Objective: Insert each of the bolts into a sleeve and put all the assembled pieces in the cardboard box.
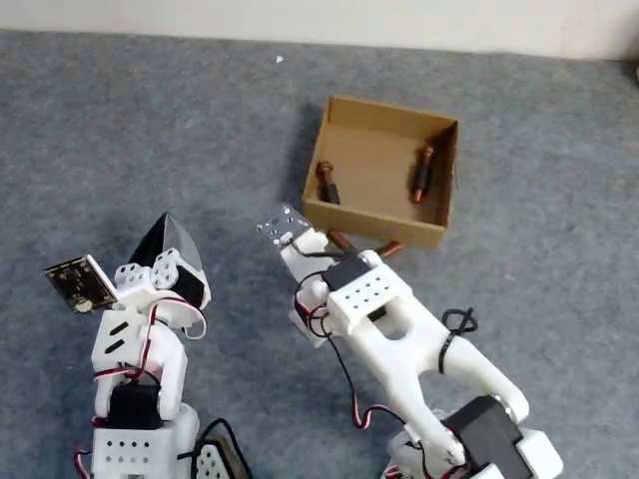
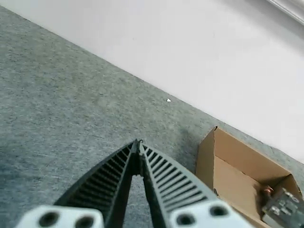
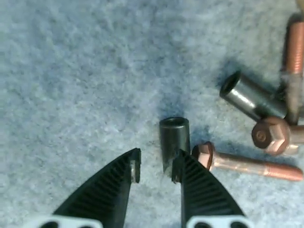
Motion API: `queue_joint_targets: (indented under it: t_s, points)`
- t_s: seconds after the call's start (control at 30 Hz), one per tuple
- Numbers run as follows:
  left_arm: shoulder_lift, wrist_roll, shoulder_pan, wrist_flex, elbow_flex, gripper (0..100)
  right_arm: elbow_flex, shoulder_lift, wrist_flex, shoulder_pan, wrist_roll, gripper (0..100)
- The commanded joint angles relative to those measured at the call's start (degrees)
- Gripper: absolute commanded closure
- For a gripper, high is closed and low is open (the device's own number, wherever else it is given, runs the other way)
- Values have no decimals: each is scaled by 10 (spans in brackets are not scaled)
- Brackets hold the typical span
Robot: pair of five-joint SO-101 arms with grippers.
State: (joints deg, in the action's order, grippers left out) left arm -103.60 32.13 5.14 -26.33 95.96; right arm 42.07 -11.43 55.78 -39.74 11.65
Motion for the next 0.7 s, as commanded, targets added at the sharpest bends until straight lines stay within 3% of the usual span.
queue_joint_targets:
  t_s: [0.0,0.2,0.3,0.67]
  points:
    - [-7,-5,7,14,11,993,-3,36,-20,-6,6,894]
    - [-8,-5,6,14,11,993,-2,58,-20,-3,9,937]
    - [-8,-5,6,14,11,993,0,70,-20,-4,56,990]
    - [-8,-5,6,14,11,993,-3,102,-16,-7,64,991]
